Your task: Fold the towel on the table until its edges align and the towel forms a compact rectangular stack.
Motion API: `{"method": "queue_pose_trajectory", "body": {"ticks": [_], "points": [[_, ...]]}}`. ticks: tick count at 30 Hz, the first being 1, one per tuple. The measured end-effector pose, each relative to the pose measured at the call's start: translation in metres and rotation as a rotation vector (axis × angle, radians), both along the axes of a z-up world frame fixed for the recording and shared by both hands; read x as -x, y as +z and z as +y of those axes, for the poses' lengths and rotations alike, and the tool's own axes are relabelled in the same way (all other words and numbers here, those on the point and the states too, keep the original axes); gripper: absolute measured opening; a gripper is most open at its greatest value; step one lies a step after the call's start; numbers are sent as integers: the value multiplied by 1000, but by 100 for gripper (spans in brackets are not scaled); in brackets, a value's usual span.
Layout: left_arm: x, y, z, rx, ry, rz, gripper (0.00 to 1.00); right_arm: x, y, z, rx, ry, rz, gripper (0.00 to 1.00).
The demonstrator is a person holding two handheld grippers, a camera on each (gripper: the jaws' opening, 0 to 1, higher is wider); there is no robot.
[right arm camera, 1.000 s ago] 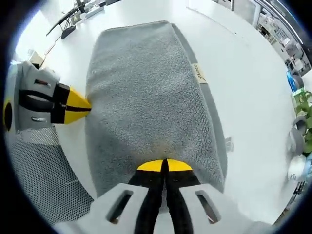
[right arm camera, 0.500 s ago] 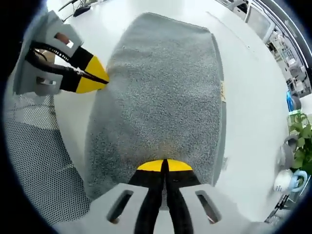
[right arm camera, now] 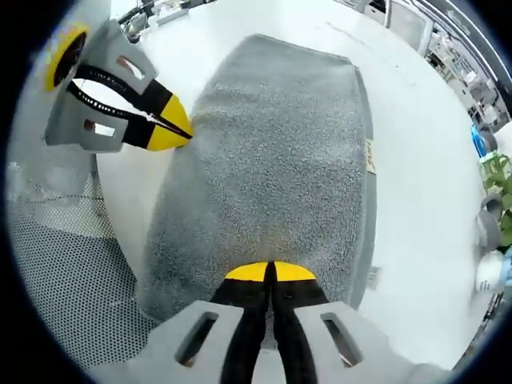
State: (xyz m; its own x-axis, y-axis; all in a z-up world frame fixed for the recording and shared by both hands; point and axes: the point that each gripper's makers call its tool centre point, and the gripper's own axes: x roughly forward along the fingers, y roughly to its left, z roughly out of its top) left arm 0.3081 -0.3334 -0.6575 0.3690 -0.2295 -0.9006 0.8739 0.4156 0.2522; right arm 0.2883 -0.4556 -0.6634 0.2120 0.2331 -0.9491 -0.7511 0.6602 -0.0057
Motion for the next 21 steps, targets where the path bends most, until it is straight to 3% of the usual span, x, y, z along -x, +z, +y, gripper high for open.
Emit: {"method": "queue_pose_trajectory", "body": {"ticks": [5, 8, 10, 16, 18, 21], "points": [[-5, -1, 5, -19, 13, 10, 1, 12, 2, 8, -181, -90, 56, 0], [-8, -1, 8, -25, 18, 24, 1, 13, 2, 9, -250, -124, 30, 0], [-10, -1, 9, -20, 29, 37, 1, 17, 3, 11, -264, -111, -11, 0], [-12, -2, 12, -46, 7, 30, 1, 30, 4, 22, -285, -98, -51, 0], [-14, -2, 13, -47, 8, 33, 1, 28, 4, 23, -254, -48, -102, 0], [-14, -2, 14, -36, 12, 36, 1, 29, 3, 26, -210, 5, -109, 0]]}}
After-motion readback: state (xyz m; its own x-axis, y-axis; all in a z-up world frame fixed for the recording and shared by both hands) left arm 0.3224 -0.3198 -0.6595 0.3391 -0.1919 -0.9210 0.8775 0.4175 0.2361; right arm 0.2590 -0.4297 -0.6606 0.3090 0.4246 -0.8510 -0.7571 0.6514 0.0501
